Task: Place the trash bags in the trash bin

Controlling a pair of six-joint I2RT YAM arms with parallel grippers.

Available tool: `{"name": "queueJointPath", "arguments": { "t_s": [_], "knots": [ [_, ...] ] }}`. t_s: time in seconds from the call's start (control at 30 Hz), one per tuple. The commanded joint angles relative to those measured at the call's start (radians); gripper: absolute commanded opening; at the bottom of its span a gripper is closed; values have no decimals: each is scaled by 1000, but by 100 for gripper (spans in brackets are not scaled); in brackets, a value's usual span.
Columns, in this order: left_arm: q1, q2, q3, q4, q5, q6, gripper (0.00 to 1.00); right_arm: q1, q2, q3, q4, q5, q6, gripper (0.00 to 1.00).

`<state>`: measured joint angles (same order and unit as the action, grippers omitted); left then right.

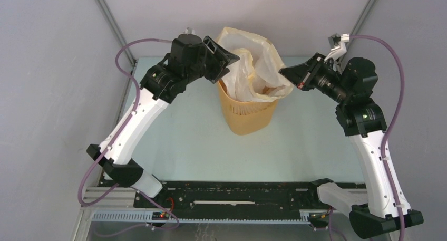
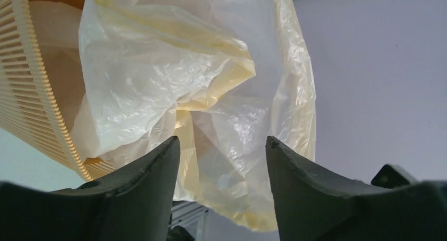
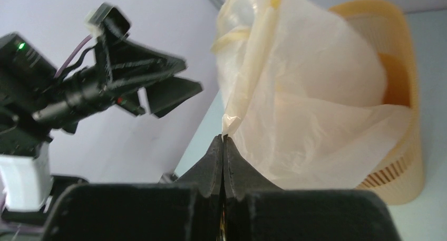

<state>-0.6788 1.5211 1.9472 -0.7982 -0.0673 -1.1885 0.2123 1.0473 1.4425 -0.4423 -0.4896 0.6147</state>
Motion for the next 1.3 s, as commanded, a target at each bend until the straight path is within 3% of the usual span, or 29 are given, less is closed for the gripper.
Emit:
{"name": "queueJointPath", "arguments": {
  "t_s": [0.0, 0.17, 0.3, 0.37, 0.57, 0.97, 1.27],
  "knots": [
    [-20, 36, 77, -22, -92, -213, 69, 41, 5, -8, 76, -80, 34, 0],
    [-31, 54, 127, -60, -185, -271, 79, 121, 1, 65, -48, 26, -107, 0],
    [-28, 114, 261, -376, -254, -526, 68, 134, -6, 72, -71, 55, -131, 0],
    [-26, 146, 333, -404, -250, -560, 68, 137, -10, 67, -65, 55, -133, 0],
    [-3, 212, 379, -402, -198, -664, 58, 137, -28, 49, -51, 55, -130, 0],
    [36, 270, 374, -334, -210, -680, 60, 122, -68, 29, -51, 58, -123, 0],
    [-28, 234, 408, -297, -256, -661, 64, 123, -64, 2, -33, 53, -111, 0]
  ]
}}
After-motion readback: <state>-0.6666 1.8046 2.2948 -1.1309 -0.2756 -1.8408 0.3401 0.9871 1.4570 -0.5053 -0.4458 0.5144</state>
